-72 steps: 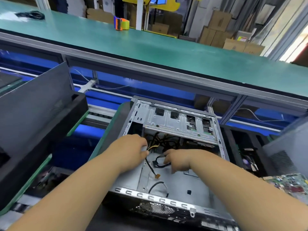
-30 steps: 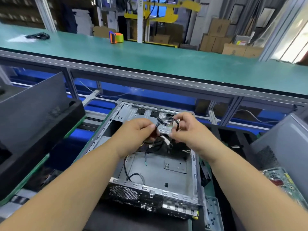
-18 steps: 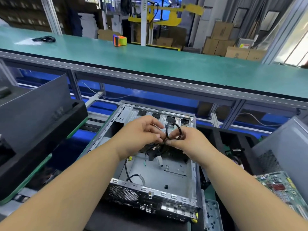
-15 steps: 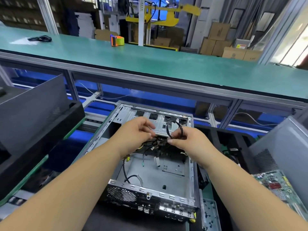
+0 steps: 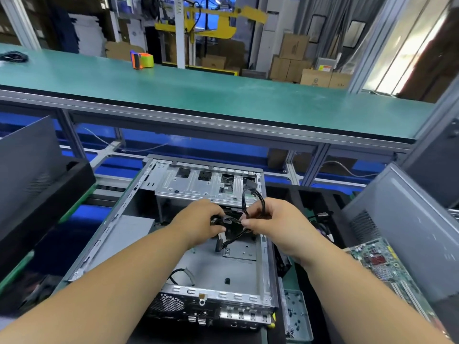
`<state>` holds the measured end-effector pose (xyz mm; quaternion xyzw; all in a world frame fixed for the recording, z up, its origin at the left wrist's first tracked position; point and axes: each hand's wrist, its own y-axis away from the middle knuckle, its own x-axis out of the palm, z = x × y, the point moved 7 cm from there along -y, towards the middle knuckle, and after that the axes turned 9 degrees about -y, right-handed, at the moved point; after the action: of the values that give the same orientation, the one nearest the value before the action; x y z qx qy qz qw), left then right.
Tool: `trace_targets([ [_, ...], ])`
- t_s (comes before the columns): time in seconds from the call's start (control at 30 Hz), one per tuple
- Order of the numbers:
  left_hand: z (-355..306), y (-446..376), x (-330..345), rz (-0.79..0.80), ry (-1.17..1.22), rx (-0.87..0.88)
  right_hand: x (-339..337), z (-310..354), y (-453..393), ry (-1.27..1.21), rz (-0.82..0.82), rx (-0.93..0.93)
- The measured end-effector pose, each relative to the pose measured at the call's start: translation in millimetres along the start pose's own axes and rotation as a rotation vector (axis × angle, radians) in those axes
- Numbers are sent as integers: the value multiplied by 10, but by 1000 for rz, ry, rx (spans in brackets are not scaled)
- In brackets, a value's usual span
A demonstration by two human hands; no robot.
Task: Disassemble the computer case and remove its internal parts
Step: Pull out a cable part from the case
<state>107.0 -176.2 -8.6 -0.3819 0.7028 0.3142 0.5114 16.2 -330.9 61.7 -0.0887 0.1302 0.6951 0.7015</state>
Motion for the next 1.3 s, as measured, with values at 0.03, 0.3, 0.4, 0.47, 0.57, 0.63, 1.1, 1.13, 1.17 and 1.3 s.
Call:
trace_targets([
  [0.03,-21,4,-6,-11,-24,29,1,-7,11,-7,5,2],
  [0.3,130,241,-4,157,-63,45,69,20,-40,52,-20,21],
  [0.4,260,396,-105,144,83,-12,67,23,-105,188,-85,6],
  [0.47,296,526,-176,153,177,-26,104,7,-151,242,-104,1],
  [0.57,347,620,-321,68,244,-69,202,11,-200,236,-85,-12],
  [0.63,392,661,-417,0,312,-115,313,44,-232,228,-52,-30],
  [1.1,200,633,-595,-135,1501,-452,814,122,-302,257,134,-93],
  [1.13,160,617,-632,-148,1523,-440,795,132,-275,201,133,-91],
  [1.17,110,596,-680,-160,1534,-415,753,158,-246,154,117,-100],
  [1.3,-189,499,-989,-219,1453,-222,421,314,-181,-39,28,-153],
])
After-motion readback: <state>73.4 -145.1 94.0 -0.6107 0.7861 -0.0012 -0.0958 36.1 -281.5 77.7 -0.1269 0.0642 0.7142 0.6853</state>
